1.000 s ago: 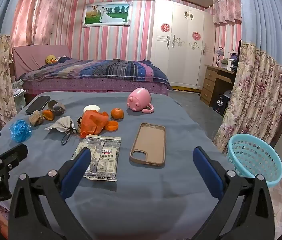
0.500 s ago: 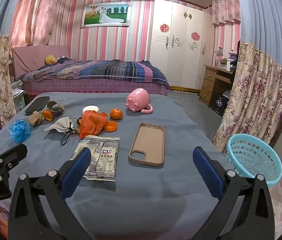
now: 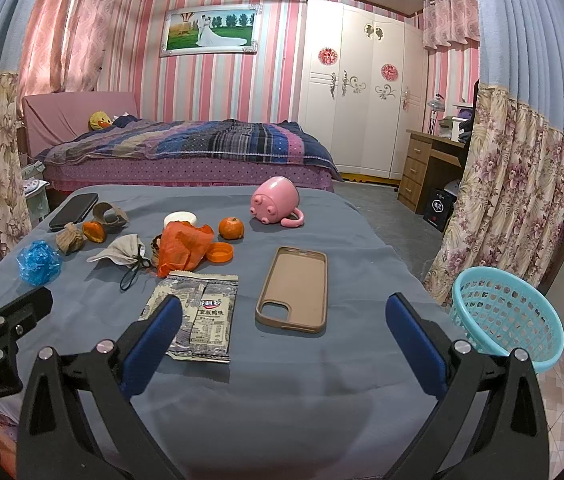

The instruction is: Collect trash

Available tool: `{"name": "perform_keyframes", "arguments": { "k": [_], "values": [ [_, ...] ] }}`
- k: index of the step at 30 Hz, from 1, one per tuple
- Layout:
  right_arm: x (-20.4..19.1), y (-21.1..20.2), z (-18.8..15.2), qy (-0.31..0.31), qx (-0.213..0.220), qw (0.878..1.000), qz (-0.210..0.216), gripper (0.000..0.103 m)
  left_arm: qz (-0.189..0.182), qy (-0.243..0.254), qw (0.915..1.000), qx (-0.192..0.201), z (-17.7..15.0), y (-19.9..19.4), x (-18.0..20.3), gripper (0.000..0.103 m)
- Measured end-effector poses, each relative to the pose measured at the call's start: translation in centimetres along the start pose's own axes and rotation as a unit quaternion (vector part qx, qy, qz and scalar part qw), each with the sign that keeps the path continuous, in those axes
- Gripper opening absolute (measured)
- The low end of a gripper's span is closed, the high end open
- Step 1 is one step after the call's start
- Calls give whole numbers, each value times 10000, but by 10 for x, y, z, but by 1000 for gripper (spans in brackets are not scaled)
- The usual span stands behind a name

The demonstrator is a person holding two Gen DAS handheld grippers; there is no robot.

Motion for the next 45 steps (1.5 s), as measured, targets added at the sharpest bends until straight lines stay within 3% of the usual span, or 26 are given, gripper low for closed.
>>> {"name": "perform_keyframes", "arguments": {
  "k": [45],
  "values": [
    [8, -4, 1, -11, 0, 10000, -21, 99, -1, 1, 10000, -2, 0, 0, 0, 98]
  ]
}}
Point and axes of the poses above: each gripper's, at about its wrist camera, not at the fingertips, and y roughly the way its jaws point, x to its right, z to its top, the point moved 9 cm from there along y, roughly the way its jaws point, and after that the axes turned 14 degrees about z, right-handed, at the moved point
